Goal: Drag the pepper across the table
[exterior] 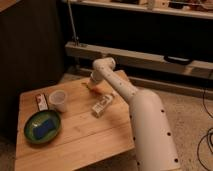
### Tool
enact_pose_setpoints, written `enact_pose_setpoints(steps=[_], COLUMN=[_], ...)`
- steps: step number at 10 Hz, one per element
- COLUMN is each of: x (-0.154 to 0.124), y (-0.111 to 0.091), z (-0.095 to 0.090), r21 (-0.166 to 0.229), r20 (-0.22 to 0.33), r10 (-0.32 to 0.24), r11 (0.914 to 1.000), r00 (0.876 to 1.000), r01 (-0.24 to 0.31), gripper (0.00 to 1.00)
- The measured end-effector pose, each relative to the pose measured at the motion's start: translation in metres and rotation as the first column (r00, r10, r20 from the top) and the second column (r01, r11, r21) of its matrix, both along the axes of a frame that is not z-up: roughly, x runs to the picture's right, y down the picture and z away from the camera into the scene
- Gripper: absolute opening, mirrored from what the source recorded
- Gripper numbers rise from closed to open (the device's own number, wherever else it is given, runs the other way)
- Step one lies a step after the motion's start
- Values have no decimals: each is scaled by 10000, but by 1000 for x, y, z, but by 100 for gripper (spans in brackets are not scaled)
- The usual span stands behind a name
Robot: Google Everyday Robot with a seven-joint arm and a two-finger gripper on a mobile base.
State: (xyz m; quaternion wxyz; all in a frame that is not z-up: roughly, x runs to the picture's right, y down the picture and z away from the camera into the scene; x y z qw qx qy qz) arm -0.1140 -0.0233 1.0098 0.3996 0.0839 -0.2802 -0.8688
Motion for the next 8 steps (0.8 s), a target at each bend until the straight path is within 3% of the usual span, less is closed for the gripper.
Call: enact_pose_setpoints(steps=[4,8], x=[-55,-106], y=[8,13], z=[-15,-23], r21=[-26,112], r20=[1137,2011], r10=[-637,-1357], r11=[9979,9906], r00=[9915,9701], r01=[644,1362], gripper=[12,12])
